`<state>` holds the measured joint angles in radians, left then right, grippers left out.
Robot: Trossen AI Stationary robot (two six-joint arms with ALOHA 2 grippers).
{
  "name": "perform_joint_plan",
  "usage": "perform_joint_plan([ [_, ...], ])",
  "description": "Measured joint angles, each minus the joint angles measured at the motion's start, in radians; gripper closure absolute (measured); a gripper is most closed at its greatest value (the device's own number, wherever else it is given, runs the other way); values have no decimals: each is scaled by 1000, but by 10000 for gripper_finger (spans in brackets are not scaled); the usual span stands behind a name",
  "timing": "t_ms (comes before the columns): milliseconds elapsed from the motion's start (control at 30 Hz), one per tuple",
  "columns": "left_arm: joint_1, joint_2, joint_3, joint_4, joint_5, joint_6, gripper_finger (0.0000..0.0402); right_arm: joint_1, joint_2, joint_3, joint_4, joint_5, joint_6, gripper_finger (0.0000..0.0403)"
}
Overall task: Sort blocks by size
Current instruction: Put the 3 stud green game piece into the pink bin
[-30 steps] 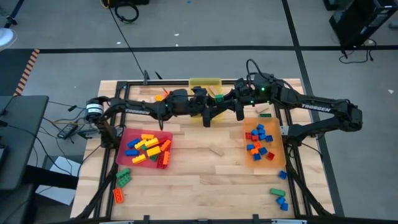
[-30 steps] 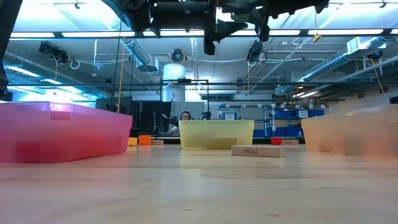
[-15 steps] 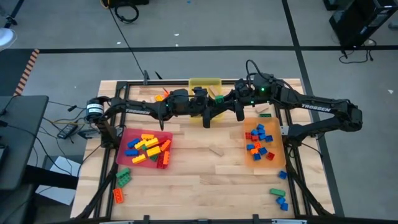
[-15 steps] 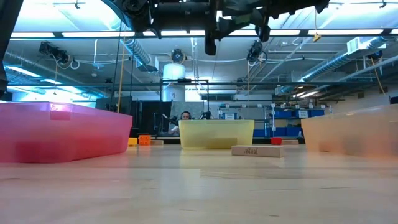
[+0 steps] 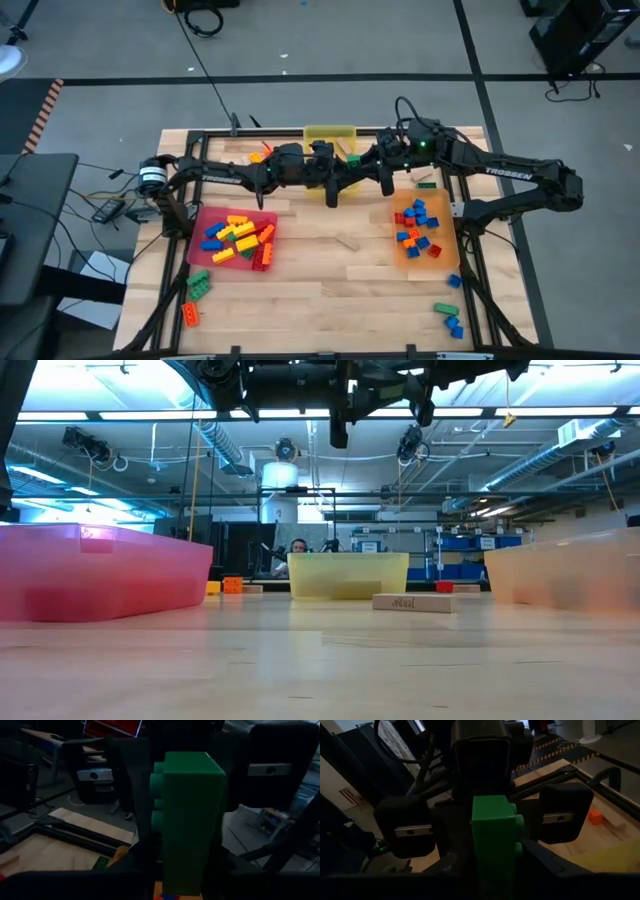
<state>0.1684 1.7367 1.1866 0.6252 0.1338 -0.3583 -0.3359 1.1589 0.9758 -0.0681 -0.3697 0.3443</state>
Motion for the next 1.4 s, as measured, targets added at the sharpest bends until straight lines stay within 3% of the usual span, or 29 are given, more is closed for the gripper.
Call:
perform_joint_plan([
  [200,0,-37,0,-92,-36,48,297,-23,-6,0,-13,2,-1,228],
  [400,5,-132,0,-304,-62,70,299,-59,-53,0,-97,2,-3,205],
  [533,6,-235,0,-542,-81,69,299,-68,-80,0,-192,4,4,200],
  [767,-15,-427,0,-1031,-232,-38,299,-33,-81,0,-339,18,78,206],
  [967,-101,-516,0,-1419,-319,-136,299,71,-81,-40,-351,173,221,207],
  [1167,-193,-522,-6,-1746,-384,-241,292,214,-54,-67,-331,292,385,217],
  [1400,-265,-537,-150,-1806,-378,-336,287,369,0,-68,-273,445,467,233],
])
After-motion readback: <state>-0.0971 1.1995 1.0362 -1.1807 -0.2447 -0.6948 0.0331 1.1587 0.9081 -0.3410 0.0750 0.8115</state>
